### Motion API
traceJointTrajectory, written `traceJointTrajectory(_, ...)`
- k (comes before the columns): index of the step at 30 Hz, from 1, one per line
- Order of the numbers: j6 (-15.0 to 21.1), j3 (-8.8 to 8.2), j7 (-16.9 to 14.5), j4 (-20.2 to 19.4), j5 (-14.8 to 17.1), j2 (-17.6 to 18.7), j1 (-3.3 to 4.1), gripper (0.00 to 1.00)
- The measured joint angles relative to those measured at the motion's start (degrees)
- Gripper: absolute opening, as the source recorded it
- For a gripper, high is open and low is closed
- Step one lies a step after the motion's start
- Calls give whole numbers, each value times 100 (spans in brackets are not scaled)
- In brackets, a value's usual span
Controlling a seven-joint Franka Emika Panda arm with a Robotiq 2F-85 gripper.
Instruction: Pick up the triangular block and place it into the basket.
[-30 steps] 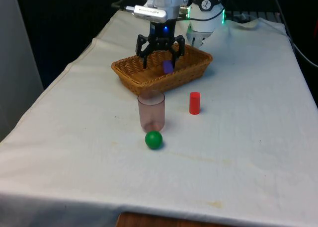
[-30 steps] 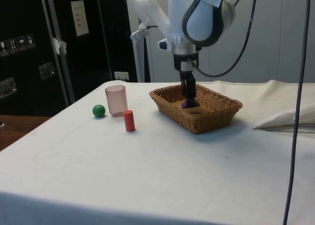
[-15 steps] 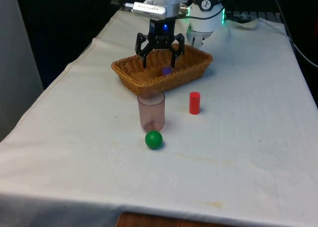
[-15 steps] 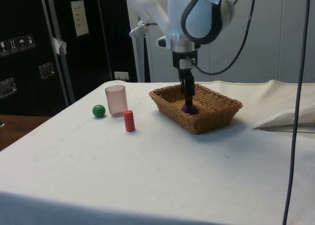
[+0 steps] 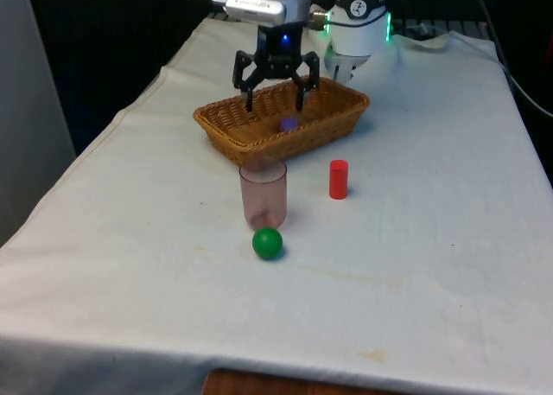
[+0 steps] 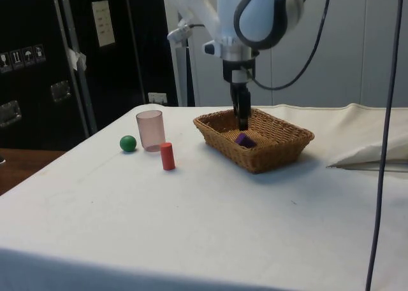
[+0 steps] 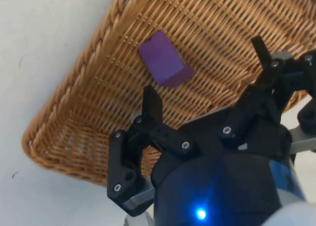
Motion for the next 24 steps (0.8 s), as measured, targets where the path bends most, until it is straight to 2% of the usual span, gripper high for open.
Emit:
traceJointTrajectory(8,-384,-23,-23,40,-63,-390,0,100)
traceJointTrajectory(11,-647,-6,-11,160,-74,-533,29,100)
traceJointTrajectory(16,-900,109,97,332,-74,-613,57,100)
traceJointTrajectory(24,-1020,286,298,504,-74,-613,86,100)
